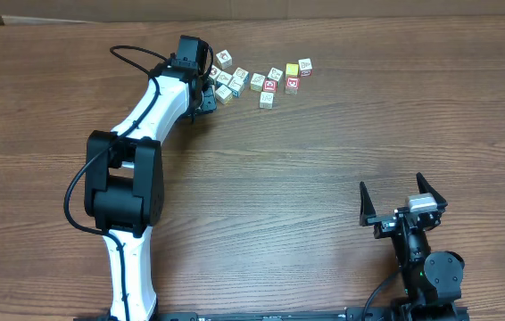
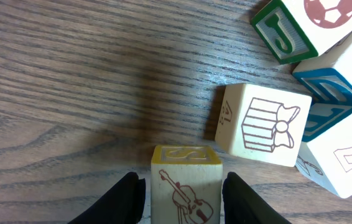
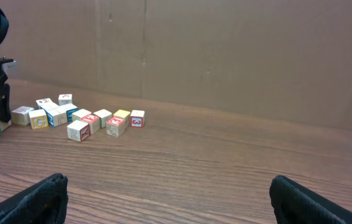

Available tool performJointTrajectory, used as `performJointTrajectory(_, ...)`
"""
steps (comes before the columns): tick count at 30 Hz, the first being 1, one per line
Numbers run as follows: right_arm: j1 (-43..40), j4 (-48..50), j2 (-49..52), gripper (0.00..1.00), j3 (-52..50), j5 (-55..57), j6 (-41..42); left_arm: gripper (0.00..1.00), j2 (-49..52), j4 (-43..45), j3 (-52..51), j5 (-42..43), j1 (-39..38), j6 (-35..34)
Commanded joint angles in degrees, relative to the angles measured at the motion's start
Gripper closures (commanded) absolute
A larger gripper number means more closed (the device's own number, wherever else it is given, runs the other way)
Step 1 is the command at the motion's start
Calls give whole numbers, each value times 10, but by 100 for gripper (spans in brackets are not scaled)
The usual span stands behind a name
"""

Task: Form a horizontal line
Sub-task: 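Close the left gripper on the cello block, then lift the cello block and carry it right, away from the cluster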

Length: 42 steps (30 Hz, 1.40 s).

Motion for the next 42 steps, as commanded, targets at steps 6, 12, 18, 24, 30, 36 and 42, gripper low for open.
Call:
performJointTrajectory(6, 2, 3, -6, 0, -6, -3, -1, 61, 14, 4, 3, -12, -3, 11)
performJointTrajectory(12, 2, 3, -6, 0, -6, -3, -1, 67, 14, 4, 3, -12, -3, 11)
performJointTrajectory(18, 2, 3, -6, 0, -6, -3, -1, 74, 12, 2, 3, -12, -3, 11)
performJointTrajectory(24, 2, 3, -6, 0, -6, -3, -1, 72, 1, -5, 3, -12, -3, 11)
performJointTrajectory(30, 2, 3, -6, 0, -6, -3, -1, 71, -34, -31, 3, -12, -3, 11)
performJointTrajectory(36, 2, 3, -6, 0, -6, -3, -1, 71, -96, -84, 3, -12, -4, 11)
performJointTrajectory(42, 2, 3, -6, 0, -6, -3, -1, 74, -163, -142, 3, -6, -5, 10)
